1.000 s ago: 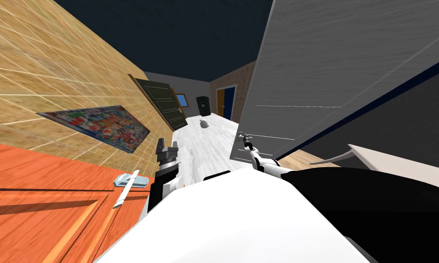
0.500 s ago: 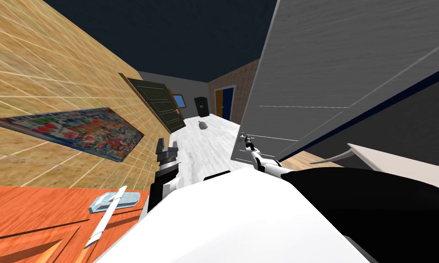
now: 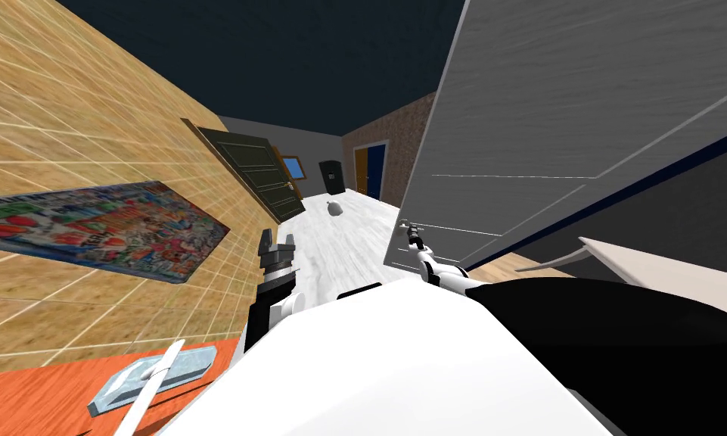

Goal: Push the door open

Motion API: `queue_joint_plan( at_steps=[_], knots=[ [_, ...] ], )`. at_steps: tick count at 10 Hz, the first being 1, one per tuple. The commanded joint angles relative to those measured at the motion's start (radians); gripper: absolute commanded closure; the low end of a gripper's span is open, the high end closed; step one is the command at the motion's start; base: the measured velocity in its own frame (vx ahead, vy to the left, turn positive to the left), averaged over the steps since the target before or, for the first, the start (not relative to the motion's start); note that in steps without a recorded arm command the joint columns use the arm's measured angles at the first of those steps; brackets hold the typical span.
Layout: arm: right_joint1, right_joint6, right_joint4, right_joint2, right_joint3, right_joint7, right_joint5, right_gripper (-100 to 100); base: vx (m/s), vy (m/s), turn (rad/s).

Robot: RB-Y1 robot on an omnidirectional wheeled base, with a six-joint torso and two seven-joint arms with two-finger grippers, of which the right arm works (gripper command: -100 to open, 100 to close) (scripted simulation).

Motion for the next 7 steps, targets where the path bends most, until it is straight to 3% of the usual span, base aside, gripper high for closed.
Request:
queue_joint_plan(
  at_steps=[1,3,4,7],
  knots=[
    [0.003,-0.006,0.003,-0.008,-0.017,0.009,-0.007,100,0.174,0.038,-0.070],
    [0.006,-0.005,0.005,-0.012,-0.031,0.015,-0.012,100,0.185,0.061,-0.066],
    [0.016,0.002,-0.007,-0.004,-0.024,0.013,-0.009,100,0.079,0.034,-0.048],
    [0.024,0.002,-0.006,-0.016,-0.058,0.024,-0.019,100,0.173,0.001,-0.050]
  ],
)
